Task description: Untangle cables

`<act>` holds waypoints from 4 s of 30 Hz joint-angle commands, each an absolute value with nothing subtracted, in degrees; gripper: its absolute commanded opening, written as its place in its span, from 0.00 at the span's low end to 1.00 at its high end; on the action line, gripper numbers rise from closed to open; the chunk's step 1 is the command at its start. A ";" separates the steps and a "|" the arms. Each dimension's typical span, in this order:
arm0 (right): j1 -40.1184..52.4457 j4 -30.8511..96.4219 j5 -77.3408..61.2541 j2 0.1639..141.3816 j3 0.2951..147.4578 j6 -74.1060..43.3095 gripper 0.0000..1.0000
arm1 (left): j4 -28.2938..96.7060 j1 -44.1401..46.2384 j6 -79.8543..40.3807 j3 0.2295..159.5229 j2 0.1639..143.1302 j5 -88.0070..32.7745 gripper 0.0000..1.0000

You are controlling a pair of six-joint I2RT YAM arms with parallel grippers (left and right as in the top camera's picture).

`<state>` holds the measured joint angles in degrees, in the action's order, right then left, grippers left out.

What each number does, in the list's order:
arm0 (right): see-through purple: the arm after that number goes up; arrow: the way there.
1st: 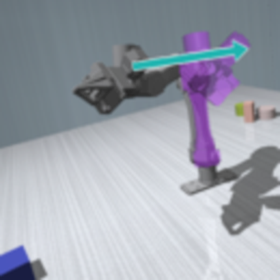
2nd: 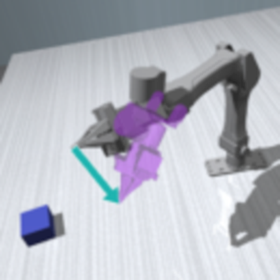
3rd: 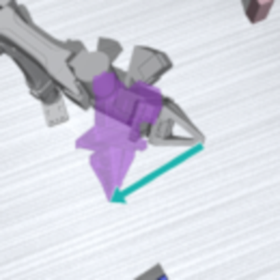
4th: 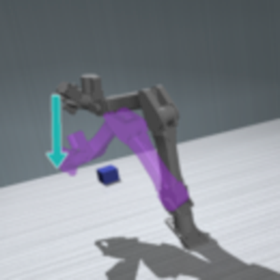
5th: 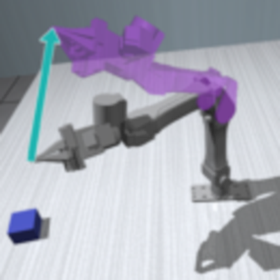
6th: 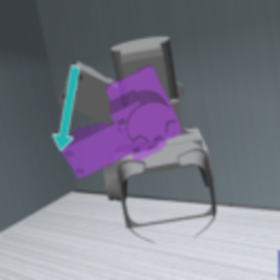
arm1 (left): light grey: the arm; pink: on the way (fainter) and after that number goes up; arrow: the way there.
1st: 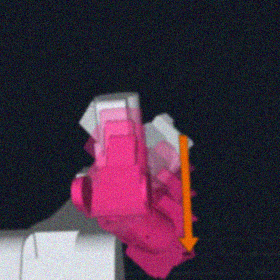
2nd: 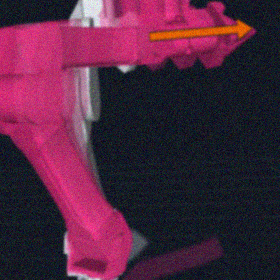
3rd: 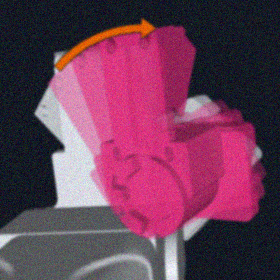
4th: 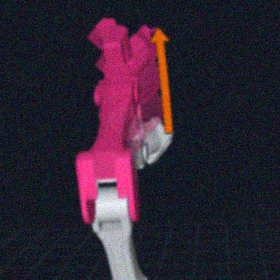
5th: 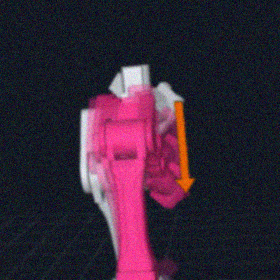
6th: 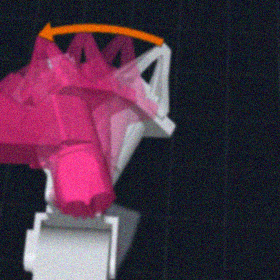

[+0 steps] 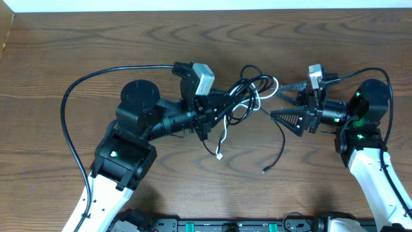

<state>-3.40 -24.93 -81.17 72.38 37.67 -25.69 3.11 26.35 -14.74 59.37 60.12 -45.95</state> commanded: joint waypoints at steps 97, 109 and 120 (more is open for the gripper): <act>4.32 -6.33 -52.71 72.66 37.76 -15.59 0.01 | -8.49 18.79 -20.45 60.23 62.13 -62.28 0.08; 4.34 -24.43 -67.57 72.66 37.76 -21.26 0.01 | 10.44 15.07 -20.43 60.23 62.17 -48.73 0.17; 4.32 -32.49 -68.10 72.66 37.76 -23.77 0.01 | 20.67 15.07 -20.43 60.23 62.15 -45.43 0.51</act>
